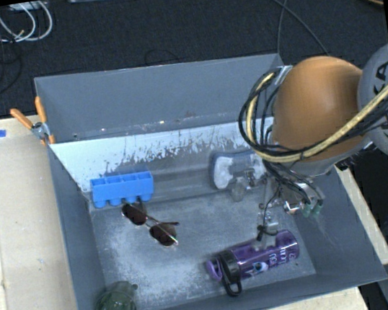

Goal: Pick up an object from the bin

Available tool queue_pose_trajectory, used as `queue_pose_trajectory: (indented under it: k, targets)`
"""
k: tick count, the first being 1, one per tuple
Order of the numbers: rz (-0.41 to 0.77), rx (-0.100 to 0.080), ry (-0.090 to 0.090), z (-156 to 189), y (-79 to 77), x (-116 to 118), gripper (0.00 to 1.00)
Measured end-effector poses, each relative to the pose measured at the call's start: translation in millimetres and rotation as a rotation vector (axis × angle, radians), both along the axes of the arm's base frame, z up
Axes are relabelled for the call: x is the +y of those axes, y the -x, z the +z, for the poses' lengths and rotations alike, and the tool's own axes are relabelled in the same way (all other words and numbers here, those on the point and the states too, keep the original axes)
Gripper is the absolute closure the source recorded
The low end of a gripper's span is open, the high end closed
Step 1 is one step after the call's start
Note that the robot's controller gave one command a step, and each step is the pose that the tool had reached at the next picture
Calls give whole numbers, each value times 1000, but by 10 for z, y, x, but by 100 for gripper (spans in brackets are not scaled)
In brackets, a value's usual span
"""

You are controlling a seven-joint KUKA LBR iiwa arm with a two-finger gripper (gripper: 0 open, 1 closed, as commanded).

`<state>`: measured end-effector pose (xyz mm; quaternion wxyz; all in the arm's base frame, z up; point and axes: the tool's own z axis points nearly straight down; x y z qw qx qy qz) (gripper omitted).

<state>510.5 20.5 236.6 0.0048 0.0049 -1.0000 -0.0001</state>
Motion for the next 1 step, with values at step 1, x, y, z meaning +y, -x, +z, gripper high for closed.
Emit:
queue_pose_trajectory:
  k: [1]
  targets:
    - [-1,-8,0,38,-15,-1,0]
